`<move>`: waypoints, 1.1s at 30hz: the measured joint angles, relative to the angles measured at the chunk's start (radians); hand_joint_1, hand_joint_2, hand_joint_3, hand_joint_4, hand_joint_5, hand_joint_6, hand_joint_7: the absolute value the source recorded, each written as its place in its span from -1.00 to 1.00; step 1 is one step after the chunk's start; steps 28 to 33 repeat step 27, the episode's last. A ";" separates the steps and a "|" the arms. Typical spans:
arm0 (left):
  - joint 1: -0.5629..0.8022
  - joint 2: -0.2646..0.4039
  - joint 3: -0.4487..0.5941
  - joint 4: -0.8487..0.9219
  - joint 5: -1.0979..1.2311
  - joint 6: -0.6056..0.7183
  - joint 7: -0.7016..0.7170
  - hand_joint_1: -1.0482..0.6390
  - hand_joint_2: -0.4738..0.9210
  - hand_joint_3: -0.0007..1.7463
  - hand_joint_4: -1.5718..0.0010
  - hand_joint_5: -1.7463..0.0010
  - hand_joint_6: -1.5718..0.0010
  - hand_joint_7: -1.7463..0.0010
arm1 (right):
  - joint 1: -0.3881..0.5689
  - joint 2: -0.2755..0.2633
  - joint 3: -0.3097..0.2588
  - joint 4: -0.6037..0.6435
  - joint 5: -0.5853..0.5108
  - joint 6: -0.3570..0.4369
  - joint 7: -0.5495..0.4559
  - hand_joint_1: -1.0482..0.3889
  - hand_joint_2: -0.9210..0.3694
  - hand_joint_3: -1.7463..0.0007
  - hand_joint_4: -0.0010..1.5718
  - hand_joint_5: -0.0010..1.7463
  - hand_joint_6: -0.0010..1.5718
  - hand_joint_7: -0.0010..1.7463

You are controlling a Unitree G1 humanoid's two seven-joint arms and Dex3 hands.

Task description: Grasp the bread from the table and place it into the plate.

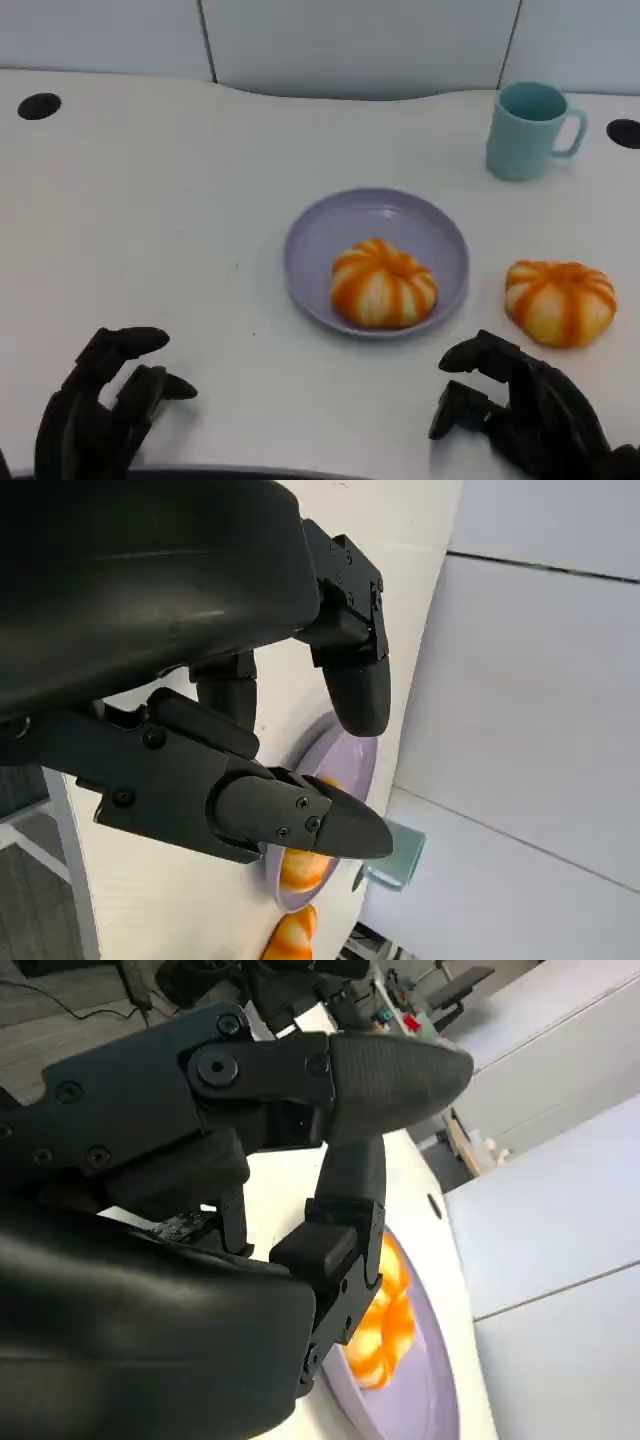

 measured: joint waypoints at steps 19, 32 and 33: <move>-0.016 -0.010 -0.020 0.023 -0.003 -0.041 -0.038 -0.63 1.00 -0.85 0.60 -1.00 0.62 -0.64 | -0.045 -0.007 -0.027 0.058 -0.023 -0.025 -0.005 -0.25 -1.00 0.49 -0.11 0.57 -0.06 0.01; -0.016 -0.010 -0.020 0.018 -0.004 -0.035 -0.046 -0.62 1.00 -0.85 0.60 -1.00 0.63 -0.64 | -0.048 -0.009 -0.028 0.056 -0.023 -0.015 -0.003 -0.25 -1.00 0.51 -0.10 0.55 -0.05 0.00; -0.016 -0.010 -0.020 0.018 -0.004 -0.035 -0.046 -0.62 1.00 -0.85 0.60 -1.00 0.63 -0.64 | -0.048 -0.009 -0.028 0.056 -0.023 -0.015 -0.003 -0.25 -1.00 0.51 -0.10 0.55 -0.05 0.00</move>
